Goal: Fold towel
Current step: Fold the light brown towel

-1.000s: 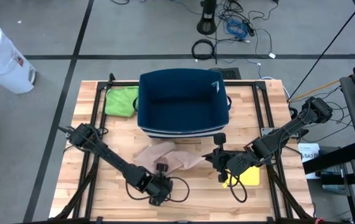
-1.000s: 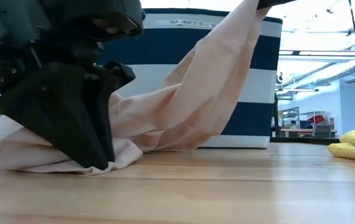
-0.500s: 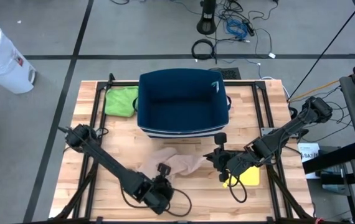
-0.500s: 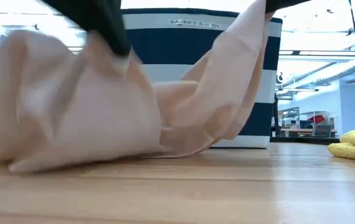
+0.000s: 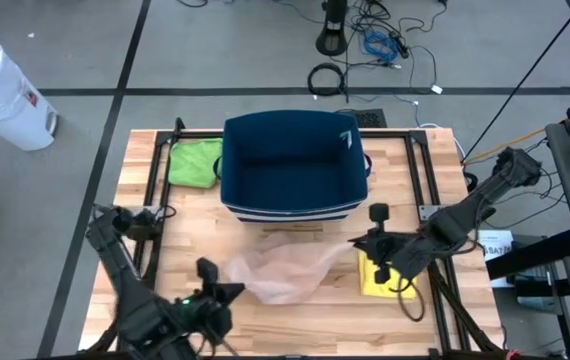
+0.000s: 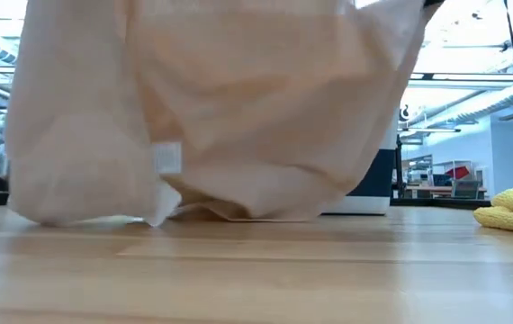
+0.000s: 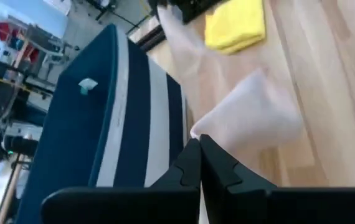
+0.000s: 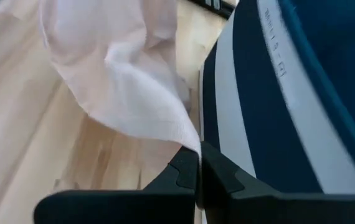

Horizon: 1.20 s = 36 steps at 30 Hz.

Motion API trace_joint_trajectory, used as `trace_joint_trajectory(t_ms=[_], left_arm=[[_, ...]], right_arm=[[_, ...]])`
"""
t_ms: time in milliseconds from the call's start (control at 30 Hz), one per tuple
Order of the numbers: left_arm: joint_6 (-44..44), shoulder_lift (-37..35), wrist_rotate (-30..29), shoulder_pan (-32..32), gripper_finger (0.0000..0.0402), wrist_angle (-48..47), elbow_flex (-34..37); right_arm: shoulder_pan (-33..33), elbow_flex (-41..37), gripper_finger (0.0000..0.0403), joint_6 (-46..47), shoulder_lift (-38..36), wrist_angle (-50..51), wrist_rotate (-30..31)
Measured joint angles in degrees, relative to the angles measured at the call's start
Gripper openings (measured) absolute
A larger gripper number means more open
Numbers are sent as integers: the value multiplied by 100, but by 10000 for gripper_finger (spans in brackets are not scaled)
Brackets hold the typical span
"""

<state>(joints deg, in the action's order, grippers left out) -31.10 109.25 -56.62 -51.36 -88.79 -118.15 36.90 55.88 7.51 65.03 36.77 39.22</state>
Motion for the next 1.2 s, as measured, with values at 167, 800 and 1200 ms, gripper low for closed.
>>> trace_joint_trajectory(t_ms=[167, 800, 1200], left_arm=[[-759, 22, 1375, 220, 0, -125, 437], [-1597, -74, 1196, 1142, 132, 2241, 4357], [-180, -851, 1355, 249, 151, 3460, 3880]], right_arm=[[88, 4, 0, 414, -359, 276, -410], [55, -2, 0, 1685, 1150, 1312, -1233], [-87, -2, 0, 1524, 1345, 1071, -1073]])
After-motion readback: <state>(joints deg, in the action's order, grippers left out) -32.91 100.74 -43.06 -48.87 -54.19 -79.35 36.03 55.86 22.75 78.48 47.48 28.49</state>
